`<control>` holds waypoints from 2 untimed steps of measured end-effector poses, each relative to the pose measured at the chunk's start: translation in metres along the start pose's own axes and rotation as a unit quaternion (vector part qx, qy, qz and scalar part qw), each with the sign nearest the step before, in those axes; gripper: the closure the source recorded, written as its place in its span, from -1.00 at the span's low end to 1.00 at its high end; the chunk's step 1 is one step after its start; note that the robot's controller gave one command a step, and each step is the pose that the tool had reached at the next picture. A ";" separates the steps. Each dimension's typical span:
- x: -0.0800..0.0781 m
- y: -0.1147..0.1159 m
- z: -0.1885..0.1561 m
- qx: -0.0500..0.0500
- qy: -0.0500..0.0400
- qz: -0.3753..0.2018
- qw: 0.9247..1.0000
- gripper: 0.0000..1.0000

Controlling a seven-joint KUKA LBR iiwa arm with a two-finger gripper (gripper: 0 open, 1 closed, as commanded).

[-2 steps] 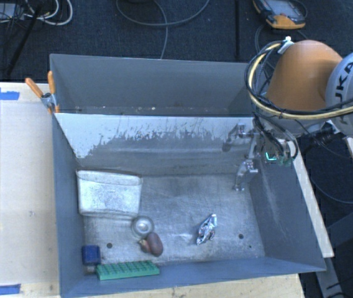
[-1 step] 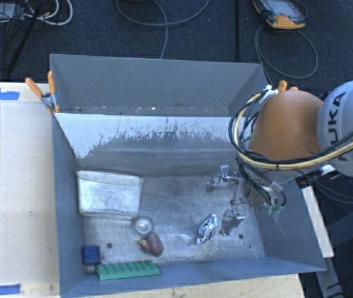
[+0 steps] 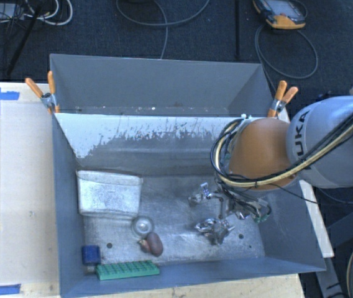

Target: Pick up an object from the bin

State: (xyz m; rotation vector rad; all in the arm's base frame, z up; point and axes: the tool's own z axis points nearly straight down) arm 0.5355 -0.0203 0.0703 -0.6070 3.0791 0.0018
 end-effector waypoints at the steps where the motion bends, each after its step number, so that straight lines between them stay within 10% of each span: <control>1: 0.000 -0.001 -0.002 0.001 -0.001 0.000 1.000 1.00; 2: -0.006 -0.014 -0.164 0.002 -0.002 -0.130 0.991 1.00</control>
Offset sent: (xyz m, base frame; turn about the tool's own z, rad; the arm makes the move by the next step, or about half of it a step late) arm 0.0000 0.0000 0.0000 0.0000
